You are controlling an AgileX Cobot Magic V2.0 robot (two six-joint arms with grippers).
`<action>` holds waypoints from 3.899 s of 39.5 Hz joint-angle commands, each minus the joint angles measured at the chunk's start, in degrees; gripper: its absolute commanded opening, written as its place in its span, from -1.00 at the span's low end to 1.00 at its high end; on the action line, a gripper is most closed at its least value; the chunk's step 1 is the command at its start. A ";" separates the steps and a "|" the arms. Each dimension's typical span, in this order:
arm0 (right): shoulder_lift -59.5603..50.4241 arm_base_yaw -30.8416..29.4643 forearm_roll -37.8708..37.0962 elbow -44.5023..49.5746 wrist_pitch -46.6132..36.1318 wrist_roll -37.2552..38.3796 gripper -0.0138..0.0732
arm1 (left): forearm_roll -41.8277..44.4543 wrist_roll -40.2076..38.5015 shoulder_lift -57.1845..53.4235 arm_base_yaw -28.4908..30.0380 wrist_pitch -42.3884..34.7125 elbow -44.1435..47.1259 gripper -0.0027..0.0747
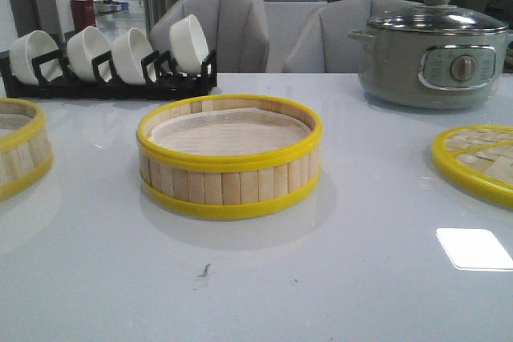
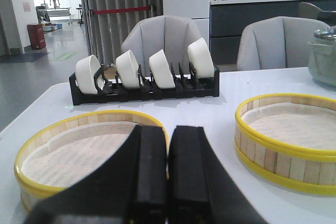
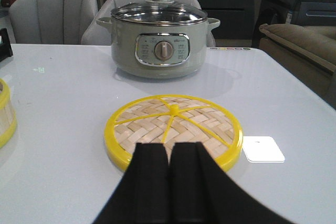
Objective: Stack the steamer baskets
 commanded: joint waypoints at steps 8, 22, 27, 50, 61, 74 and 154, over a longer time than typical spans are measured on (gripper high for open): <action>-1.23 -0.32 0.13 -0.90 -5.20 -0.19 -0.51 | -0.20 -0.16 -0.67 -0.01 -5.14 -0.02 -0.71; -1.23 -0.32 0.13 -0.90 -5.20 -0.19 -0.51 | -0.20 -0.16 -0.67 -0.01 -5.14 -0.02 -0.71; -1.23 -0.32 0.13 -0.90 -5.20 -0.19 -0.51 | -0.20 -0.16 -0.67 -0.01 -5.14 -0.02 -0.71; -1.23 -0.32 0.13 -0.90 -5.20 -0.19 -0.51 | -0.20 -0.16 -0.67 -0.01 -5.14 -0.02 -0.71; -1.23 -0.32 0.13 -0.90 -5.20 -0.19 -0.51 | -0.20 -0.16 -0.67 -0.01 -5.14 -0.02 -0.71; -1.23 -0.32 0.13 -0.90 -5.20 -0.19 -0.51 | -0.20 -0.16 -0.67 -0.01 -5.14 -0.02 -0.71; -1.23 -0.32 0.13 -0.90 -5.20 -0.19 -0.51 | 2.76 -0.16 56.55 -0.25 32.33 -61.66 -0.71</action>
